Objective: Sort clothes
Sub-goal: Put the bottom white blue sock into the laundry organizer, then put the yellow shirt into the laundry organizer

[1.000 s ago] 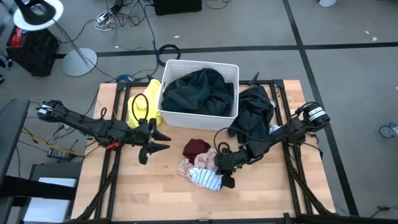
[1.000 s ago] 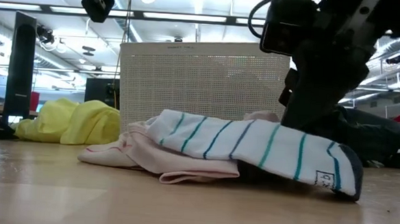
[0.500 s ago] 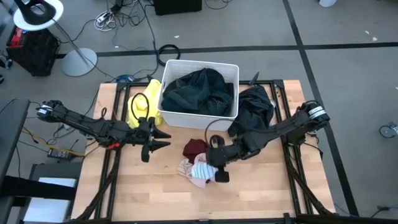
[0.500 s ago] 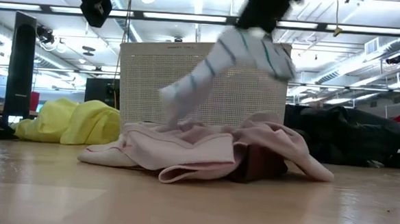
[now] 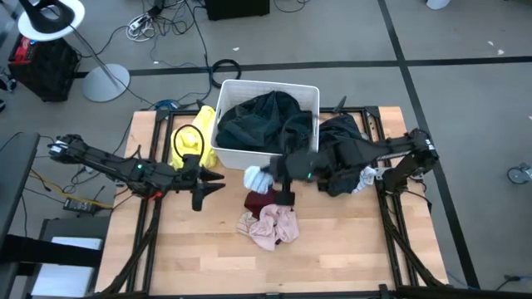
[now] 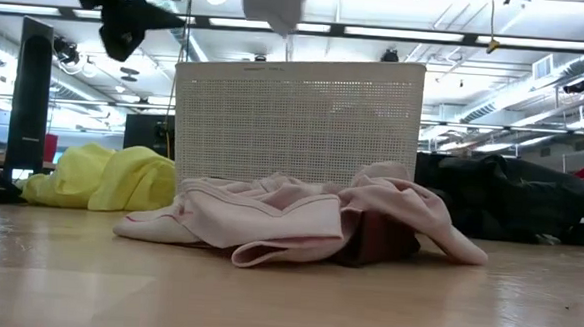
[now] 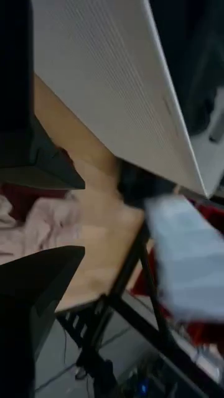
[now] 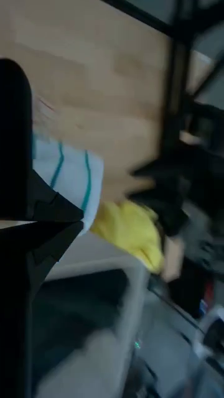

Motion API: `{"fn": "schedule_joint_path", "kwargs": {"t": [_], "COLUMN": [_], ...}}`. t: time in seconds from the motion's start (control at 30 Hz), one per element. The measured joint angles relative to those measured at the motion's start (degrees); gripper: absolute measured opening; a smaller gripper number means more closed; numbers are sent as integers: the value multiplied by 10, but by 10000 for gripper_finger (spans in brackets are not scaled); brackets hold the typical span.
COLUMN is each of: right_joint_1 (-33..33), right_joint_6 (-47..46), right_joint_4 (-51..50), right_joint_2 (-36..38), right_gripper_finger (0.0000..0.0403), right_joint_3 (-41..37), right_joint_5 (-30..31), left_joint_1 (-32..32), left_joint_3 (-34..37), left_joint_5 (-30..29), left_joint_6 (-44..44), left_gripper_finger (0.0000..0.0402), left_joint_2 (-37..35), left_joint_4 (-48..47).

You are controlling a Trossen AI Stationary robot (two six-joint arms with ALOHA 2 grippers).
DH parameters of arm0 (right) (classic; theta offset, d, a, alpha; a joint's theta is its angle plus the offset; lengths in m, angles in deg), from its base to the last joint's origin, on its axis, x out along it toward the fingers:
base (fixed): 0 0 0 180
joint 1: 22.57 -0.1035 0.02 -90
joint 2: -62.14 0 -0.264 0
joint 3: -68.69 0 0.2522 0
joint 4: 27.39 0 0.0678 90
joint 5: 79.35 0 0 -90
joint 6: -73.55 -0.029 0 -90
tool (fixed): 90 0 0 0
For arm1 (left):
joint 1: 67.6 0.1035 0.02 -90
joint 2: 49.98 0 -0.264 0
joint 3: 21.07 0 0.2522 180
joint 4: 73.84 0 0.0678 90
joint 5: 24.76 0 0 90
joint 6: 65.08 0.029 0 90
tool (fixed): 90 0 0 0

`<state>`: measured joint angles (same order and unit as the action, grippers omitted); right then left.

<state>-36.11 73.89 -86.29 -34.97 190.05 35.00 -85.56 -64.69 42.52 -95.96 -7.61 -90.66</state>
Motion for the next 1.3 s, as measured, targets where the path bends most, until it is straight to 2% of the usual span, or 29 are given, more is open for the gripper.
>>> {"fn": "schedule_joint_path", "kwargs": {"t": [0.1,0.23,0.33,0.43,0.57,0.73,0.9,1.0,1.3], "right_joint_1": [21,53,85,123,178,241,277,286,295], "right_joint_6": [13,8,8,4,-68,-209,-319,-327,-282], "right_joint_4": [0,0,0,-6,-49,-146,-207,-207,-166], "right_joint_2": [1,1,1,1,1,1,-2,-2,-3], "right_gripper_finger": [0,0,0,0,0,0,15,34,103], "right_joint_3": [41,82,93,93,93,93,78,57,-2], "right_joint_5": [4,21,28,29,51,63,11,-17,-28], "left_joint_1": [0,6,25,52,103,170,239,286,425], "left_joint_3": [-22,-86,-143,-195,-258,-308,-319,-318,-318], "left_joint_5": [-27,-81,-92,-94,-105,-95,-86,-58,18], "left_joint_6": [-19,-54,-72,-70,-72,-45,-15,-5,51], "left_gripper_finger": [163,163,163,163,163,163,163,163,163], "left_joint_2": [-16,-28,-27,-27,-27,-27,-25,-14,52], "left_joint_4": [-79,-248,-376,-454,-539,-600,-645,-667,-660]}}
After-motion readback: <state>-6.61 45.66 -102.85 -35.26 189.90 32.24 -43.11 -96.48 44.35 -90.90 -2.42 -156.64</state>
